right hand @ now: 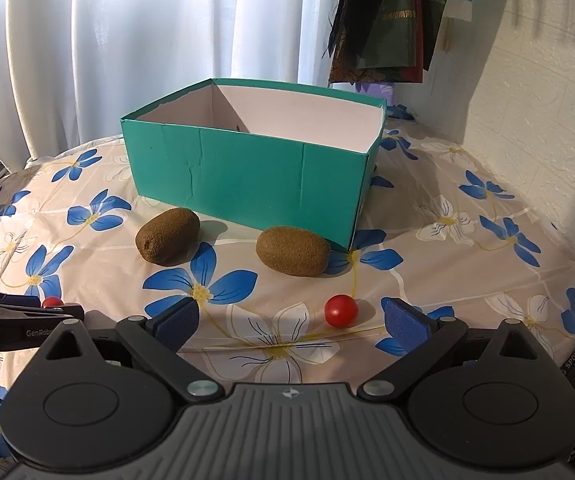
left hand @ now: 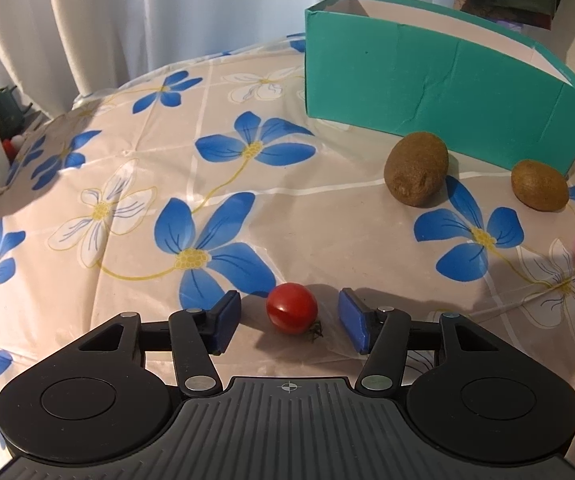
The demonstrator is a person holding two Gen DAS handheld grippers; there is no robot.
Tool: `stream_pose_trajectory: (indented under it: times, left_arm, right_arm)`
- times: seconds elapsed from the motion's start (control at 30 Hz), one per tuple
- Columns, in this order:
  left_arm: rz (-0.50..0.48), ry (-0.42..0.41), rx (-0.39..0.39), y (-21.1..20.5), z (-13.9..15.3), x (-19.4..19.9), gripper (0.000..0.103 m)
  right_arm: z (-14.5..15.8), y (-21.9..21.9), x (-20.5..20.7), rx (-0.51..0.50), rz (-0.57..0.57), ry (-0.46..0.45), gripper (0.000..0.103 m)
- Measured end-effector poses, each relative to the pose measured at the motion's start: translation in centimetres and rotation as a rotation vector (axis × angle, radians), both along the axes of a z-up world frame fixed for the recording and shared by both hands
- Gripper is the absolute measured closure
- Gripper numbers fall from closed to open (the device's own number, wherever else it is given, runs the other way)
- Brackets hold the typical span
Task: Organize fruits
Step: 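Move the left tool to a cherry tomato and close on it, then move the right tool to the other cherry tomato and close on it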
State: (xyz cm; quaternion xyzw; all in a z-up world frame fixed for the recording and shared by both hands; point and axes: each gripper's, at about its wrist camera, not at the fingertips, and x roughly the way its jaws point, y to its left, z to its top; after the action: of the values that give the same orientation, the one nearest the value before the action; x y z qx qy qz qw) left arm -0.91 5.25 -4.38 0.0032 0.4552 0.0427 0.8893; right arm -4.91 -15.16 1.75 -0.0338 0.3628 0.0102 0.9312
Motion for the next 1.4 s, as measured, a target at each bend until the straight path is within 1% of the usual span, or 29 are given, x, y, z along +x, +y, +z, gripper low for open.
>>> stream_pose_trajectory:
  times: [0.23, 0.27, 0.33, 0.47, 0.77, 0.87, 0.93, 1.0, 1.23, 1.4]
  left_arm:
    - [0.004, 0.010, -0.009, -0.1, 0.1, -0.1, 0.054]
    - [0.003, 0.011, -0.012, -0.1, 0.2, -0.1, 0.056]
    - [0.005, 0.012, -0.011, -0.1, 0.2, 0.0, 0.057]
    - [0.009, 0.020, -0.021, -0.1, 0.2, 0.0, 0.064]
    - [0.008, 0.031, 0.005, -0.2, 0.3, 0.1, 0.062]
    - [0.013, 0.032, 0.000, -0.1, 0.3, 0.1, 0.062]
    - [0.012, 0.031, -0.012, 0.0, 0.3, 0.1, 0.065]
    - [0.012, 0.029, -0.021, -0.1, 0.3, 0.1, 0.073]
    - [0.024, 0.045, -0.042, 0.1, 0.7, 0.0, 0.074]
    - [0.021, 0.017, -0.059, 0.2, 2.5, -0.1, 0.074]
  right_arm:
    - [0.2, 0.2, 0.1, -0.001, 0.007, -0.006, 0.004]
    - [0.2, 0.1, 0.1, -0.001, 0.007, -0.007, 0.004]
    - [0.3, 0.1, 0.1, 0.000, 0.006, -0.007, 0.004]
    - [0.3, 0.0, 0.1, 0.000, 0.007, -0.011, 0.004]
    - [0.2, -0.2, 0.2, 0.002, 0.002, -0.004, 0.004]
    - [0.2, -0.3, 0.2, 0.006, -0.002, 0.001, 0.004]
    - [0.1, -0.5, 0.2, 0.010, -0.003, 0.003, 0.004]
    - [0.1, -0.5, 0.2, 0.010, -0.004, 0.003, 0.004]
    - [-0.1, -0.7, 0.4, 0.013, -0.008, 0.006, 0.004]
    - [-0.6, -1.0, 0.9, 0.008, -0.013, 0.023, 0.004]
